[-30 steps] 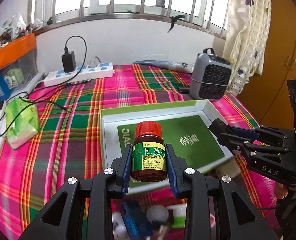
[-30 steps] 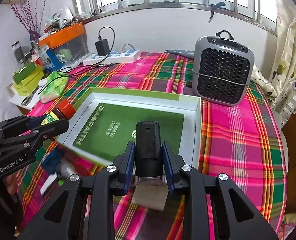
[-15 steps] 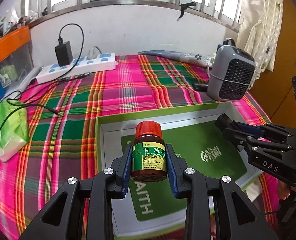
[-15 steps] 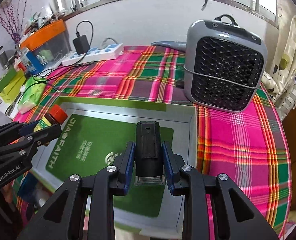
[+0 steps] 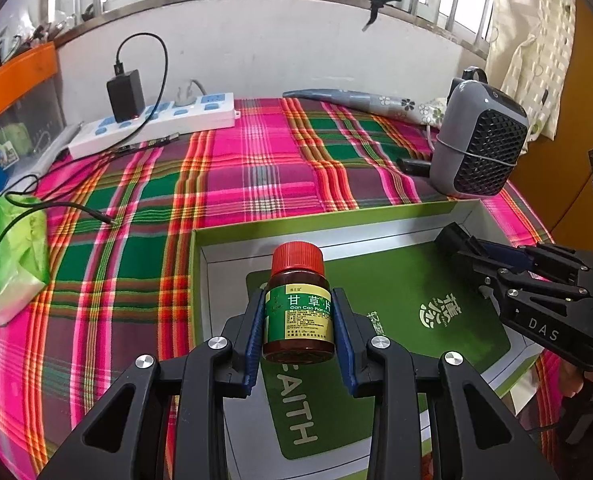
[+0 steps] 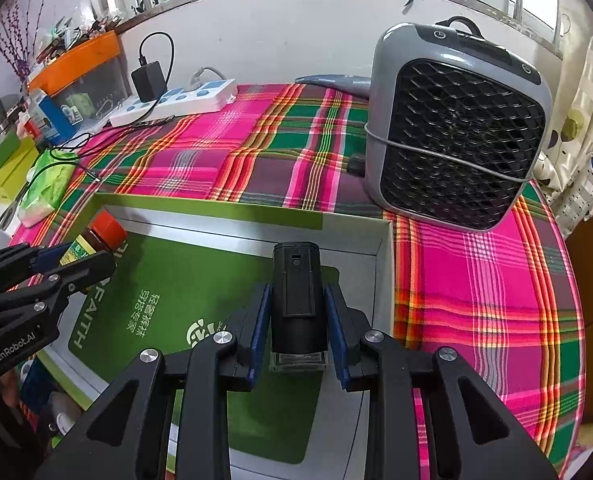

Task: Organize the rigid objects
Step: 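Carry the bottle with the left gripper while the right gripper carries the black device into the green box, then lower and open the left gripper on the bottle while the right gripper releases the black device, then withdraw both grippers from the green box toward the remaining objects, then close the left gripper on the silver metal bar while the right gripper closes on the pink clip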

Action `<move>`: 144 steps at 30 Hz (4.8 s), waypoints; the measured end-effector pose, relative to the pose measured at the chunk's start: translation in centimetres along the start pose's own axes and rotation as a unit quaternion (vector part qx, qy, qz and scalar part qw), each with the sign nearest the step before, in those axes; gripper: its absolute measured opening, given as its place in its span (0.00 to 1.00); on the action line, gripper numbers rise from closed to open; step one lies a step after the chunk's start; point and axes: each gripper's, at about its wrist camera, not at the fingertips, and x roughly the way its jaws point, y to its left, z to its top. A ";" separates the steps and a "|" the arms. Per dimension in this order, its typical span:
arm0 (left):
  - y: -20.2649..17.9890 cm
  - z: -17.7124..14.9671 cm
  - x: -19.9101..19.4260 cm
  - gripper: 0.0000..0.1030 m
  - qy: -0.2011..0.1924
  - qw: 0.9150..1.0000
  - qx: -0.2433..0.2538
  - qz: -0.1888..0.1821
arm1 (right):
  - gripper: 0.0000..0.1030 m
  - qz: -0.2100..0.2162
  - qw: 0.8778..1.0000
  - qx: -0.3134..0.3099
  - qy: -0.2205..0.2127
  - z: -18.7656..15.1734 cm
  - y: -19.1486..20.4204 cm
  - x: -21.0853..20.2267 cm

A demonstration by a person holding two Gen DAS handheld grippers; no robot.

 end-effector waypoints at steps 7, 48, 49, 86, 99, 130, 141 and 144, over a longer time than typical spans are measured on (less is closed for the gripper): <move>0.1 0.1 0.4 0.30 0.005 1.000 0.000 0.001 | 0.28 -0.003 1.000 -0.006 0.002 0.1 0.4 0.5; -0.4 -1.2 -3.0 0.35 -0.018 1.000 0.000 0.018 | 0.39 0.008 1.000 0.012 -0.027 -0.9 0.7 -2.2; -0.5 -1.3 -3.2 0.35 -0.020 1.000 0.002 0.018 | 0.39 0.006 0.999 0.012 -0.030 -1.0 0.7 -2.5; 1.3 -10.6 -12.5 0.36 -0.056 0.998 -0.040 0.000 | 0.41 0.030 0.996 0.044 -0.065 -9.4 2.1 -9.9; 0.1 -14.0 -12.7 0.37 -0.035 0.999 -0.012 -0.036 | 0.49 0.052 0.996 0.030 -0.062 -11.8 3.8 -10.7; -1.3 -14.6 -9.7 0.37 0.001 0.999 0.025 -0.028 | 0.50 0.072 0.995 -0.068 -0.016 -13.2 9.7 -8.1; -1.5 -14.3 -9.1 0.37 0.007 0.999 0.025 -0.033 | 0.50 0.063 0.994 -0.089 -0.001 -12.8 10.4 -6.9; -1.4 -14.2 -9.0 0.37 0.008 0.999 0.022 -0.037 | 0.50 0.060 0.994 -0.091 -0.003 -12.7 10.5 -6.8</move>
